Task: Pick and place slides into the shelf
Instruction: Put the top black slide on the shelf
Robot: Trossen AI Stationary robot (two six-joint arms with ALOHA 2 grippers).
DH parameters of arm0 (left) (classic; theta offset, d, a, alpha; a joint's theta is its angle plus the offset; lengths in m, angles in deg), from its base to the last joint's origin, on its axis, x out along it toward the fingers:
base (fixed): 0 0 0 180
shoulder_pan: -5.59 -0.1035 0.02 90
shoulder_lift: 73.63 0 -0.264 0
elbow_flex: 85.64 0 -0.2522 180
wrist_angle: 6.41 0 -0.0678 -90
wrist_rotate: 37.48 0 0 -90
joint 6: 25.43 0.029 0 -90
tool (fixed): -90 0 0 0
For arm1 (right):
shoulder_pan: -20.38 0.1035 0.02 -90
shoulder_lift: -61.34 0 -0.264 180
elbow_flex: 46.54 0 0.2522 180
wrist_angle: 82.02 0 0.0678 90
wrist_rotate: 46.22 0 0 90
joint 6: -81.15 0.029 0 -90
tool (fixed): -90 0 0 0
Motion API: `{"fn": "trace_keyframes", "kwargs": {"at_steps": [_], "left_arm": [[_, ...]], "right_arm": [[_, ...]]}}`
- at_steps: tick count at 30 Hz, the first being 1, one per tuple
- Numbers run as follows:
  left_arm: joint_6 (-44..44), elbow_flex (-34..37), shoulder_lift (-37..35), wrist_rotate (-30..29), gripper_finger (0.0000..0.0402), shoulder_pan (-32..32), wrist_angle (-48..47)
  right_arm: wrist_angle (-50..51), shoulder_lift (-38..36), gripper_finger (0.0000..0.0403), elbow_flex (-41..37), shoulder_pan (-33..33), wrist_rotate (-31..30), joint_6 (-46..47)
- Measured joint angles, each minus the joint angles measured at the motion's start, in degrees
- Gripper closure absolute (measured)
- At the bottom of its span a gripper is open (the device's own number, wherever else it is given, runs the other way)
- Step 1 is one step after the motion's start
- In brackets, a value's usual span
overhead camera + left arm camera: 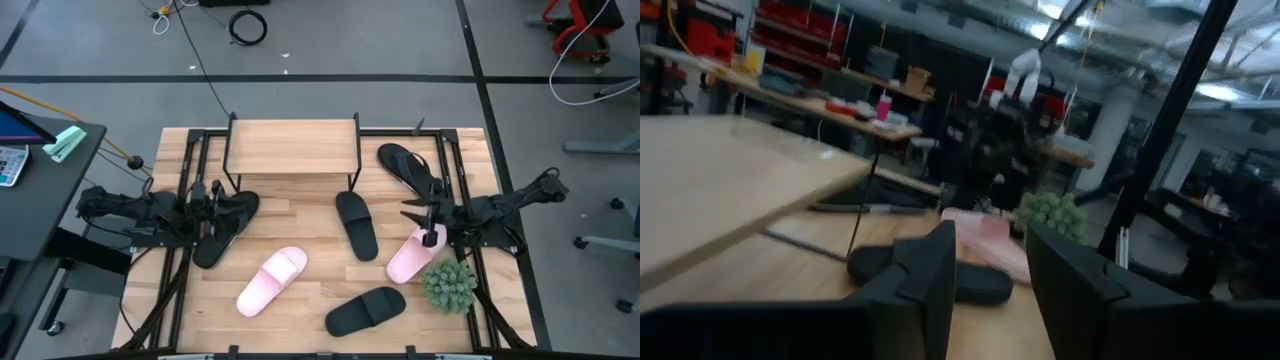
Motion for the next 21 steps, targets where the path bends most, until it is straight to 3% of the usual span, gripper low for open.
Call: {"fn": "trace_keyframes", "kwargs": {"at_steps": [5, 10, 21], "left_arm": [[4.70, 0.01, 0.00, -0.99, 0.0270, -2.71, 4.50], [4.82, 0.01, 0.00, -0.98, 0.0263, -5.37, 7.85], [4.79, 0.00, 0.00, -0.95, 0.0273, -8.80, 9.90]], "right_arm": [[-1.08, 8.86, 0.0223, -0.02, -2.50, 1.79, 3.81], [-9.25, 19.34, 0.0208, 1.00, -5.16, 5.70, 2.91], [-6.09, 49.90, 0.0206, 19.67, -11.81, 15.29, 1.15]]}}
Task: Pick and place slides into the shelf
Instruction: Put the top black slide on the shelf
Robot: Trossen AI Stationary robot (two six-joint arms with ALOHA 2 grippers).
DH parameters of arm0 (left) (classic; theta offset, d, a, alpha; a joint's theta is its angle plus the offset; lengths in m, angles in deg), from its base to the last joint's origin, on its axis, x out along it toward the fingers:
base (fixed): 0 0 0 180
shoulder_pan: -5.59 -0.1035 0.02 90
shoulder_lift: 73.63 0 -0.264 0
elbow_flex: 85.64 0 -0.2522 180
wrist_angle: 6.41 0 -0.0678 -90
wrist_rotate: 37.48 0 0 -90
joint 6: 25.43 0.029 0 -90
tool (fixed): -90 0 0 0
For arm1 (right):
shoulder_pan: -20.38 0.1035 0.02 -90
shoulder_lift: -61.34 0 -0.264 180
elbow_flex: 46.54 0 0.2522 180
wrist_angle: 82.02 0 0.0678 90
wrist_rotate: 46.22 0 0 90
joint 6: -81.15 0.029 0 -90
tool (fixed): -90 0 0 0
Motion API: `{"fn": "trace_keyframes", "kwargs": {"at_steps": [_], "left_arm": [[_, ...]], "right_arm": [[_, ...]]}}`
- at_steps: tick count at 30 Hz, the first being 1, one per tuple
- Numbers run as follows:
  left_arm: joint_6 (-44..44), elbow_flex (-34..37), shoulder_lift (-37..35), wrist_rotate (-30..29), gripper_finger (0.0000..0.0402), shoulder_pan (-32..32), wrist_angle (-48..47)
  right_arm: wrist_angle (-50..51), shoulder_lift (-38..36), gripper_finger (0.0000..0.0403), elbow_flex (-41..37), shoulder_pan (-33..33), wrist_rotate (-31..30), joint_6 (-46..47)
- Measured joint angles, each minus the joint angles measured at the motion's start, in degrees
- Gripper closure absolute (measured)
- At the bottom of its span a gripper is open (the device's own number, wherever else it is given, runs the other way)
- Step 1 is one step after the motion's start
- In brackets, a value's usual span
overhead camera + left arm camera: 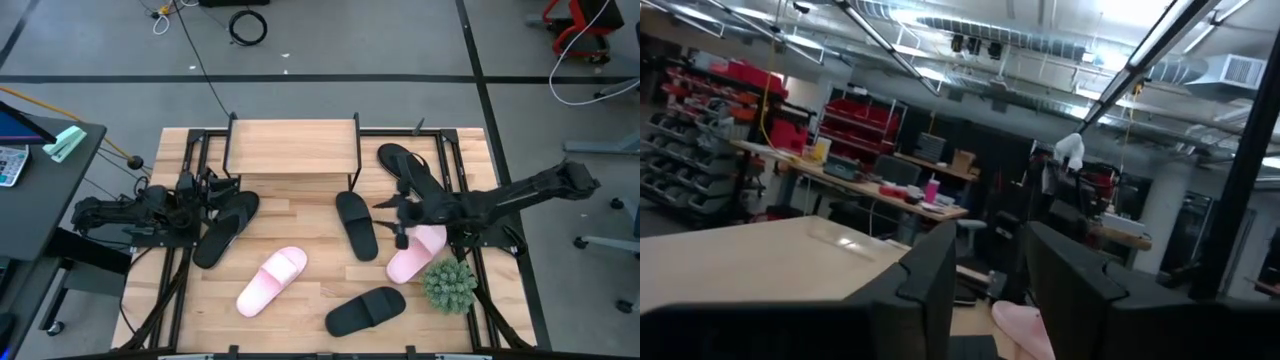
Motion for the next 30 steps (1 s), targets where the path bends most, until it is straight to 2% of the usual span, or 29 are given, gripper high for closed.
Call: {"fn": "trace_keyframes", "kwargs": {"at_steps": [6, 14, 18, 24, 30], "left_arm": [[-0.13, -0.01, 0.00, 0.00, 0.0267, 0.02, -0.11], [-0.48, -0.01, 0.00, 0.02, 0.0270, 0.07, -0.35], [-0.64, -0.01, 0.00, 0.02, 0.0275, 0.07, -0.35], [-1.86, -0.01, 0.00, 0.02, 0.0272, 0.07, -0.64], [-4.75, 0.00, 0.00, 0.06, 0.0267, 0.07, -2.63]], "right_arm": [[2.58, 16.58, 0.0206, 6.00, -1.83, 0.50, -4.24], [2.47, 29.78, 0.0206, 11.59, -7.20, 0.62, -7.64], [2.20, 32.56, 0.0206, 12.31, -10.26, 0.44, -8.32], [3.23, 31.06, 0.0211, 12.92, -12.28, 0.08, -8.38], [3.06, 30.55, 0.0259, 12.92, -12.41, 3.73, -7.92]]}}
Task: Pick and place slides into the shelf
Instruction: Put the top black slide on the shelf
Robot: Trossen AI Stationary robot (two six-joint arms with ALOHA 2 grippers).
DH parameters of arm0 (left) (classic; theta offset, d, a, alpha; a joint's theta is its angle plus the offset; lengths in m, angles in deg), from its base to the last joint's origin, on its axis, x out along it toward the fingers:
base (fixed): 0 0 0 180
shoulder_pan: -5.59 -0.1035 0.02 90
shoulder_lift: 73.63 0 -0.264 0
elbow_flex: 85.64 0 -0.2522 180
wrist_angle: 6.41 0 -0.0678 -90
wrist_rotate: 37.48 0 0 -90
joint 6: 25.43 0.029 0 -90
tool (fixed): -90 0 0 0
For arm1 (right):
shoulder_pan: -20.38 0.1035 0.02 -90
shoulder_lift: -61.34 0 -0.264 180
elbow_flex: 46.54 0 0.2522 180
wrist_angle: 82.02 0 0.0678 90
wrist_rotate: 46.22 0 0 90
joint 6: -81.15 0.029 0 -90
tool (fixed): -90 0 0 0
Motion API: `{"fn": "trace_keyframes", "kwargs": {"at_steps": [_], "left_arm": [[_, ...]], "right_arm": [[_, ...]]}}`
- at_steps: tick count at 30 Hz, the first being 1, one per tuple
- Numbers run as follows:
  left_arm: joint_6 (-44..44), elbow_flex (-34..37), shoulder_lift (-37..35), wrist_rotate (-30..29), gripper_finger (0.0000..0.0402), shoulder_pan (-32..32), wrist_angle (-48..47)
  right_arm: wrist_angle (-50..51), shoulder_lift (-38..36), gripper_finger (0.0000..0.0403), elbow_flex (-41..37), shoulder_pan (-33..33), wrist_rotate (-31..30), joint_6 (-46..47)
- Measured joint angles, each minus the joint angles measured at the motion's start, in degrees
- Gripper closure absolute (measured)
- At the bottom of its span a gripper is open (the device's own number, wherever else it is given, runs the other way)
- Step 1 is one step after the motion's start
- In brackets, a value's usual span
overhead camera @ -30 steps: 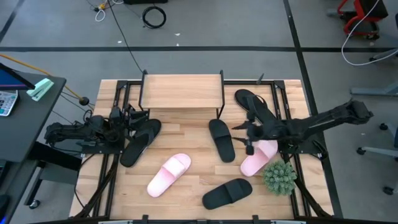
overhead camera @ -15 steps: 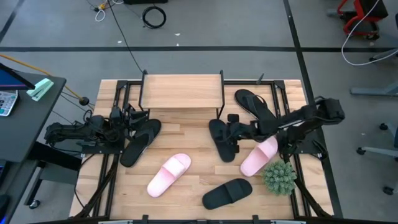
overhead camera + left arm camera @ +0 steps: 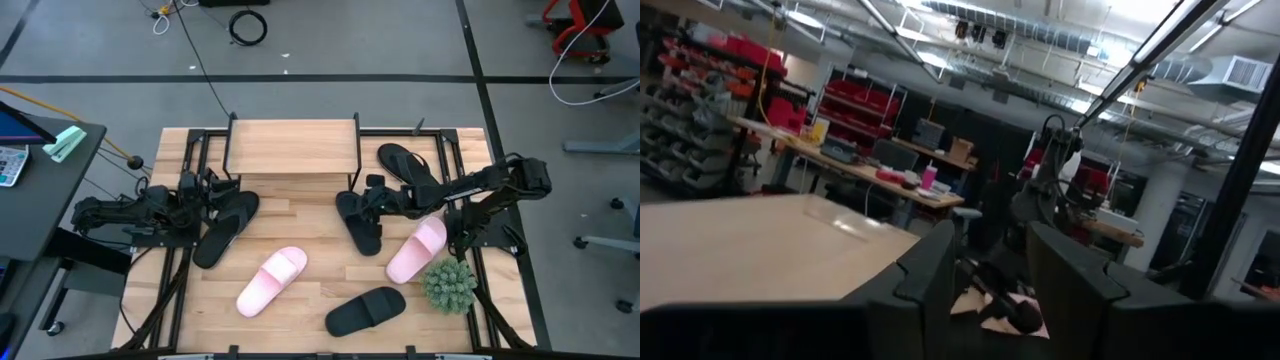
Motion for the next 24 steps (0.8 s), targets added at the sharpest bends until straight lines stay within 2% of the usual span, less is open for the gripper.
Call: {"fn": "trace_keyframes", "kwargs": {"at_steps": [6, 11, 14, 19, 24], "left_arm": [[-2.88, 0.00, 0.00, 0.01, 0.0271, 0.00, -2.05], [-5.29, 0.00, 0.00, -0.03, 0.0277, 0.00, -2.33], [-6.61, 0.01, 0.00, -0.01, 0.0278, 0.02, -2.33], [-7.66, 0.00, 0.00, -0.01, 0.0276, 0.02, -2.27], [-7.70, -0.01, 0.00, -0.01, 0.0283, 0.02, -1.35]], "right_arm": [[-0.32, 0.39, 0.0318, 0.00, 0.64, 1.33, 0.17], [-2.95, -1.97, 0.0384, 0.00, 3.37, 2.45, -0.12], [-7.87, -4.89, 0.0388, -0.02, 6.28, 4.11, -1.58], [-21.52, -9.84, 0.0378, -0.02, 10.25, 6.93, -7.26], [-37.46, -10.96, 0.0392, 0.55, 8.71, -0.18, -17.58]]}}
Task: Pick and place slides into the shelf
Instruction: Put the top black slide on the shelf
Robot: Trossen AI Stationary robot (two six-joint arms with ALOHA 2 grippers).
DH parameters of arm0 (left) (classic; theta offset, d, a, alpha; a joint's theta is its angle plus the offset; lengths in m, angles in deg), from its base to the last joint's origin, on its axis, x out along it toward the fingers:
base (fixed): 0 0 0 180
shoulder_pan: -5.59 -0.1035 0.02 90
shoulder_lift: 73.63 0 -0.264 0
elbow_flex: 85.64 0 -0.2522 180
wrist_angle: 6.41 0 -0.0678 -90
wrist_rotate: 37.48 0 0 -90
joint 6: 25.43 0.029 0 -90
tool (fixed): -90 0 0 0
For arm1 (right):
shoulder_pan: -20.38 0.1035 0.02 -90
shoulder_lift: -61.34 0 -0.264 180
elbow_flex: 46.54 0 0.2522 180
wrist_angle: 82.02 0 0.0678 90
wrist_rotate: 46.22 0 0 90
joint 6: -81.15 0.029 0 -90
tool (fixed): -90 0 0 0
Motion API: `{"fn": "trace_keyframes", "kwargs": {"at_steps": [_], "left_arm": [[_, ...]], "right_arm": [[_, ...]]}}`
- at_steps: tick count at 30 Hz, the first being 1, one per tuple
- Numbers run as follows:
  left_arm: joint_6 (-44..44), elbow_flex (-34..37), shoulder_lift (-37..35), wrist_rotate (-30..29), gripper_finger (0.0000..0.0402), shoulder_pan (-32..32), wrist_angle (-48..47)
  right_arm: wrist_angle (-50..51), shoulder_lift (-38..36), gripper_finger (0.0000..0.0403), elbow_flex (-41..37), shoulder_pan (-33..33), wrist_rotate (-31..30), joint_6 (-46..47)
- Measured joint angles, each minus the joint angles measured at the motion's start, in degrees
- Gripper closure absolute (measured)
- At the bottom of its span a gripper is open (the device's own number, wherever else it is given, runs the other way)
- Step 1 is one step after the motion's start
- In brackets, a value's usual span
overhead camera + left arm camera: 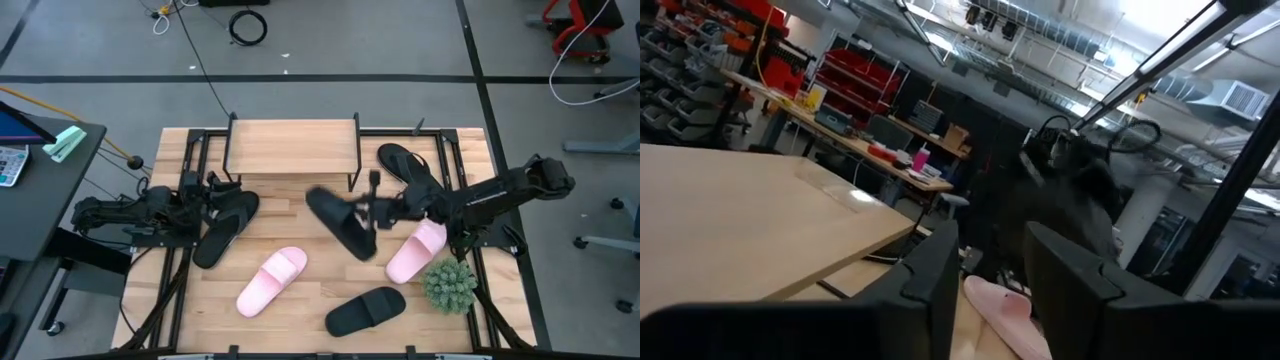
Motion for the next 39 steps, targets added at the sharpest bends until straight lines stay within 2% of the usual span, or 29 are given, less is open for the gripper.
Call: {"fn": "trace_keyframes", "kwargs": {"at_steps": [2, 6, 8, 13, 18, 22, 26, 32, 39], "left_arm": [[0.00, 0.02, 0.00, 0.00, 0.0285, 0.00, 1.21], [0.07, 0.02, 0.01, -0.01, 0.0283, 0.00, 3.40], [0.06, 0.00, -0.02, -0.02, 0.0283, 0.00, 4.29], [0.09, 0.00, 0.00, -0.01, 0.0288, 0.00, 3.85], [0.04, 0.00, 0.00, -0.02, 0.0292, 0.00, 3.22], [-0.22, 0.00, 0.01, 0.00, 0.0292, -0.01, 0.74], [-1.79, 0.02, 0.02, 0.01, 0.0292, 0.00, -0.66], [-1.86, 0.02, 0.02, -0.03, 0.0295, 0.00, -0.95], [-2.22, 0.02, 0.02, -0.04, 0.0296, 0.00, -1.11]], "right_arm": [[-0.57, 0.79, 0.0388, 2.66, -2.18, -1.17, -2.18], [6.91, 5.07, 0.0381, 12.56, -7.71, -3.40, -2.84], [13.55, 8.43, 0.0385, 19.03, -10.17, -5.99, -3.22], [32.57, 17.18, 0.0392, 35.85, -16.35, -20.40, -1.03], [48.93, 24.53, 0.0379, 45.61, -22.45, -21.12, 5.28], [57.30, 27.79, 0.0388, 47.42, -25.53, -21.25, 8.01], [58.64, 28.56, 0.0391, 47.34, -27.09, -21.52, 7.70], [62.25, 27.87, 0.0370, 47.36, -27.89, -21.45, 7.28], [67.33, 27.13, 0.0378, 47.36, -28.01, -21.95, 9.41]]}}
